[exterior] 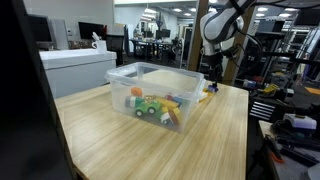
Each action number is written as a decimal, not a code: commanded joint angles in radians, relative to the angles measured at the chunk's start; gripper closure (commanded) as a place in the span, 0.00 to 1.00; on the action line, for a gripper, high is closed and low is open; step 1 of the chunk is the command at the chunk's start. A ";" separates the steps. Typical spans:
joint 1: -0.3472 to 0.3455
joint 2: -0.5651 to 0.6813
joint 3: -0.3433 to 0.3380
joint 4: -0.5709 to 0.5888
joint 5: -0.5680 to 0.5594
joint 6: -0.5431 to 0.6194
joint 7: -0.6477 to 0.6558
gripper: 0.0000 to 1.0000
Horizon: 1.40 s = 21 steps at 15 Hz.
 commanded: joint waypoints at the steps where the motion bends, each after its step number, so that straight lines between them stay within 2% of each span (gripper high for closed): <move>1: -0.010 0.049 0.017 0.007 -0.002 0.061 0.021 0.00; 8: -0.006 0.103 0.042 0.006 0.006 0.097 0.022 0.00; 9: -0.006 0.107 0.045 0.005 0.006 0.096 0.023 0.25; 11: -0.005 0.110 0.045 0.012 0.002 0.086 0.025 0.33; 14: -0.004 0.081 0.043 0.039 0.004 0.056 0.028 0.58; 18: -0.005 0.013 0.050 0.102 0.038 0.004 0.022 0.58; 21: 0.012 -0.088 0.091 0.156 0.122 -0.031 -0.009 0.58</move>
